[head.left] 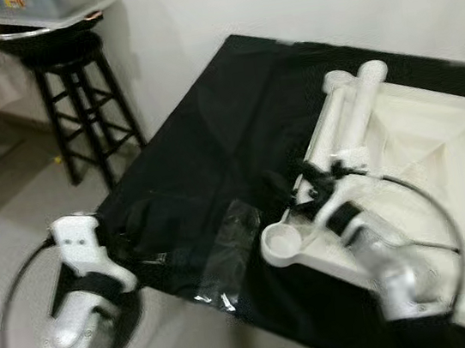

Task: Building children table

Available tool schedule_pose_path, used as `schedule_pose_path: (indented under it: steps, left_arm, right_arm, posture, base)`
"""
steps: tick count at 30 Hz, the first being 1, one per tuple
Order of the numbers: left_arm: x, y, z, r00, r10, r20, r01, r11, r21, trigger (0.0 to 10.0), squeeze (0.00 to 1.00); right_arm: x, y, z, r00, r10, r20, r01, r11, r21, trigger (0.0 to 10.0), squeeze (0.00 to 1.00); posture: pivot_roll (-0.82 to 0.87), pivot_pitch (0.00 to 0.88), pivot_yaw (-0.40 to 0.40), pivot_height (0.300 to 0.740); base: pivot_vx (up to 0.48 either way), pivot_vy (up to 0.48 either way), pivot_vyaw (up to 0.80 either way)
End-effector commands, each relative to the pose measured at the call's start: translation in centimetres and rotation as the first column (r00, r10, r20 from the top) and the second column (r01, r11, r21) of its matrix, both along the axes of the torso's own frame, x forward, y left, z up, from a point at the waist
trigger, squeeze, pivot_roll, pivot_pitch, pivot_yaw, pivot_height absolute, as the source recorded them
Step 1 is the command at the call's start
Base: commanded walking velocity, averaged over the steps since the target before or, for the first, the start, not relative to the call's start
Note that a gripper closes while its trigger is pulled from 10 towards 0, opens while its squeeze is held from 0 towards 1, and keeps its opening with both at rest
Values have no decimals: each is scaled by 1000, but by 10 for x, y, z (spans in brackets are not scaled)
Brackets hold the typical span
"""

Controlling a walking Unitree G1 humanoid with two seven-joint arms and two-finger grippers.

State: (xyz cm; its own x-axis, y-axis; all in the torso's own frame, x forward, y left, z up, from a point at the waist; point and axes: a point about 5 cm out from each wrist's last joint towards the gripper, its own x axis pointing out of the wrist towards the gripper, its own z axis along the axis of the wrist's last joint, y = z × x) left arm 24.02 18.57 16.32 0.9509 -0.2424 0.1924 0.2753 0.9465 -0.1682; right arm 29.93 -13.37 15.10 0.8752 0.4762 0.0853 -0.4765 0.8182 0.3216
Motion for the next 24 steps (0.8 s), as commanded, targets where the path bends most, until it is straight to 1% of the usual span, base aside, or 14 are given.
schedule_pose_path:
  steps: [1, 24]
  left_arm:
    - [-1, -3, -2, 1000, -19, -14, 19, 1000, -7, 10000, 0]
    - [-1, -3, -2, 999, -28, -16, 28, 1000, -12, 10000, 0]
  right_arm:
    - [0, -7, -2, 1000, -23, -6, 23, 1000, -2, 10000, 0]
    - [-1, -7, -1, 1000, -19, -2, 19, 1000, 4, 10000, 0]
  posture:
    - [34, 96, -37, 740]
    - [34, 98, -37, 740]
  base:
    - [0, 0, -800]
    - [0, 0, -800]
